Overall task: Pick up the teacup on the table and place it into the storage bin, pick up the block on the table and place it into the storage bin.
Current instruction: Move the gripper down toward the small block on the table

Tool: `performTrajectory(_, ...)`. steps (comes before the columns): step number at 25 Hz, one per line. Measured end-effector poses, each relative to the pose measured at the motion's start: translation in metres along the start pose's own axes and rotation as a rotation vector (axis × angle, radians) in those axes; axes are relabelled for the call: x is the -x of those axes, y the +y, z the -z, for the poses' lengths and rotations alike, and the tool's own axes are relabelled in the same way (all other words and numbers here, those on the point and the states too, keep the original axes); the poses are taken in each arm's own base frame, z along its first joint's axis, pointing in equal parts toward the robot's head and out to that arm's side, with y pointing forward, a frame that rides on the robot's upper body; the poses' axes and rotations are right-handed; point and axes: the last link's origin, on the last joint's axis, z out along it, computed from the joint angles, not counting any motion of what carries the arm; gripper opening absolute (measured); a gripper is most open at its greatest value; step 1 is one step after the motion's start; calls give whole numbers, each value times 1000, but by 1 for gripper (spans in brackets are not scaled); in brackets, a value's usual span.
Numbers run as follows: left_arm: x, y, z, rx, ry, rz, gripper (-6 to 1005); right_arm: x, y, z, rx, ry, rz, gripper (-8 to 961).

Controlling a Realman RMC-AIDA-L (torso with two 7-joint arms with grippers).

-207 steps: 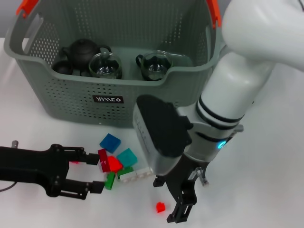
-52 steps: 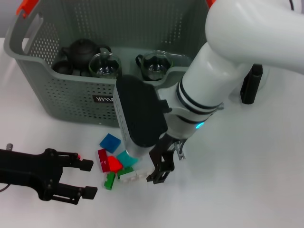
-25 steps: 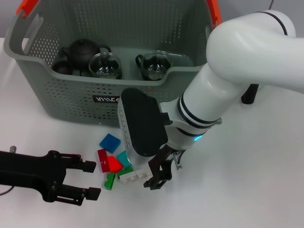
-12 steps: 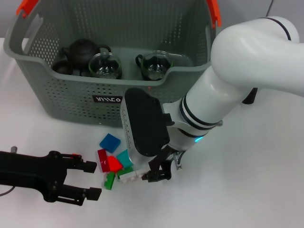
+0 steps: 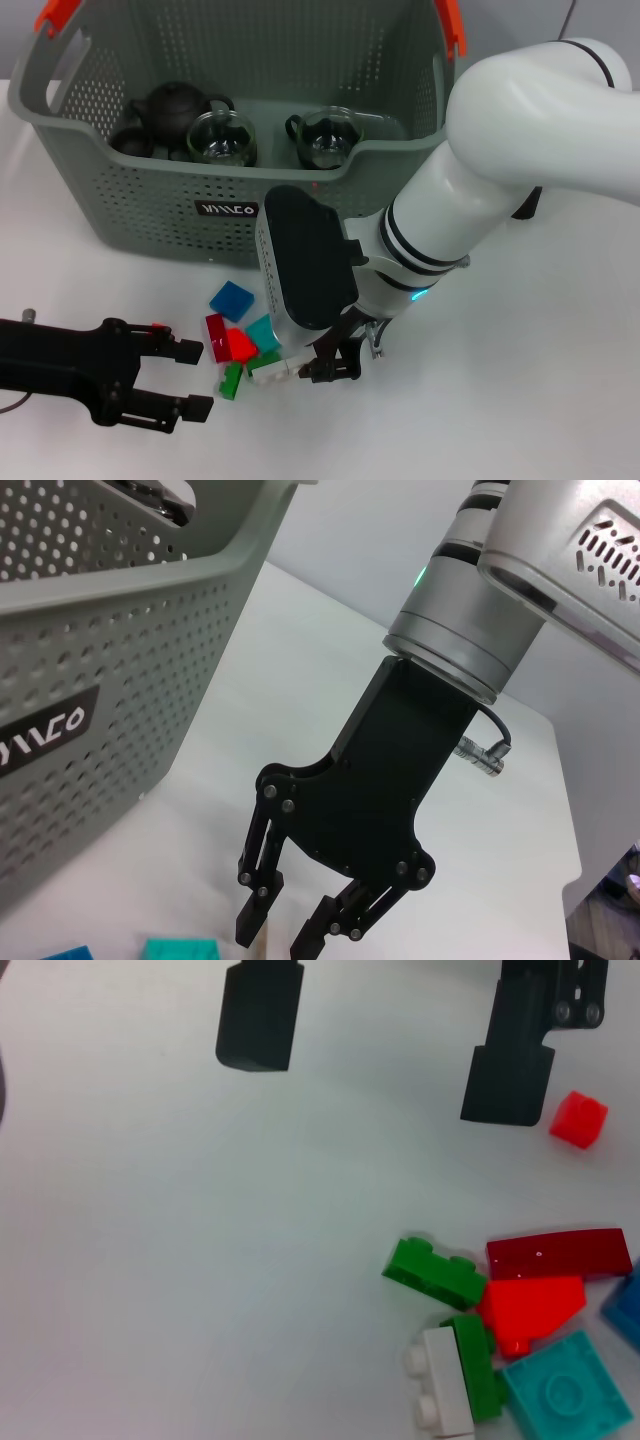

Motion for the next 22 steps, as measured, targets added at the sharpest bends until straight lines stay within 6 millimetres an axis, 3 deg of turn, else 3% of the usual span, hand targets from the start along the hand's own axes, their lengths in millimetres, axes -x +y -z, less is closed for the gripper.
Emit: performTrajectory(22,-2,-1,0,-1,-1,0,795,-4,2,-2,2,6,-11,303)
